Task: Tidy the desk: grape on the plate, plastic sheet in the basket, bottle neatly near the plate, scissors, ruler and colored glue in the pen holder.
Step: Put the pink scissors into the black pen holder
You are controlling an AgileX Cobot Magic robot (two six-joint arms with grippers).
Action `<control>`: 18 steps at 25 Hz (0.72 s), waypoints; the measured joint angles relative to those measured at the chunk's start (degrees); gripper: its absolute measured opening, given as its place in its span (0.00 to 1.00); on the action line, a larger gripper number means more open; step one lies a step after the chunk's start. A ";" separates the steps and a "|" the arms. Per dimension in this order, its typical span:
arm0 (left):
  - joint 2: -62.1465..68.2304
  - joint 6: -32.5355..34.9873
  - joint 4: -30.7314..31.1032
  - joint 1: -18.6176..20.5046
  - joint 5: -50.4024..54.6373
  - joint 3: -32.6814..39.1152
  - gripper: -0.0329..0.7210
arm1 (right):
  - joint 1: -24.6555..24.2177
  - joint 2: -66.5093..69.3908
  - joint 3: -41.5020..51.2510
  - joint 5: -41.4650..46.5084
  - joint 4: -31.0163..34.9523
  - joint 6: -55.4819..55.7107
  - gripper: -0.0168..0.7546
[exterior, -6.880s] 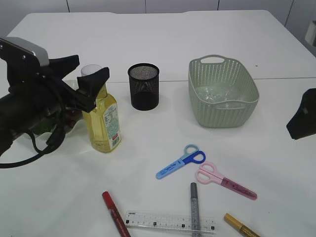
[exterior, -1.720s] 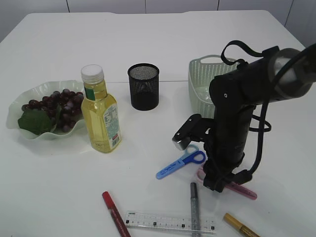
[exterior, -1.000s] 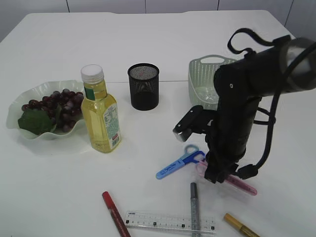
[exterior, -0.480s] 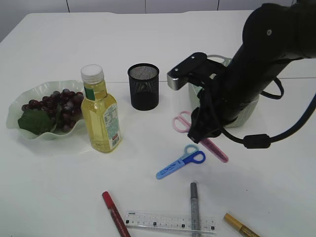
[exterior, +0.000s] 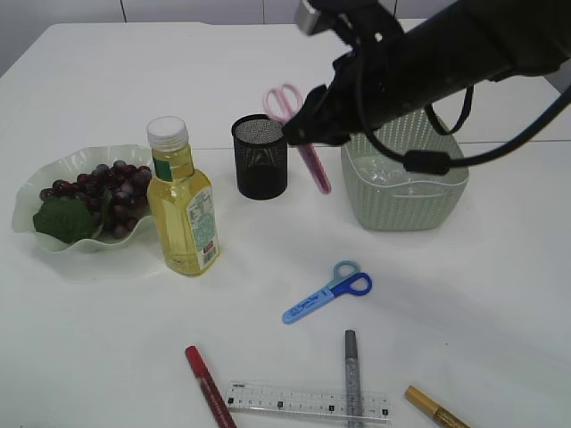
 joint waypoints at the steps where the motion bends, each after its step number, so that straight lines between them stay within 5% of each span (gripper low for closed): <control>1: 0.00 0.00 0.00 0.00 0.00 0.00 0.65 | -1.05 0.31 -1.06 -0.01 3.31 -2.17 0.25; 8: 0.00 0.00 0.00 0.00 0.00 0.00 0.65 | -7.38 7.54 -11.28 4.02 29.30 -21.61 0.25; 18: 0.00 0.00 0.00 0.00 0.00 0.00 0.65 | -7.63 23.99 -25.40 9.47 42.48 -35.27 0.25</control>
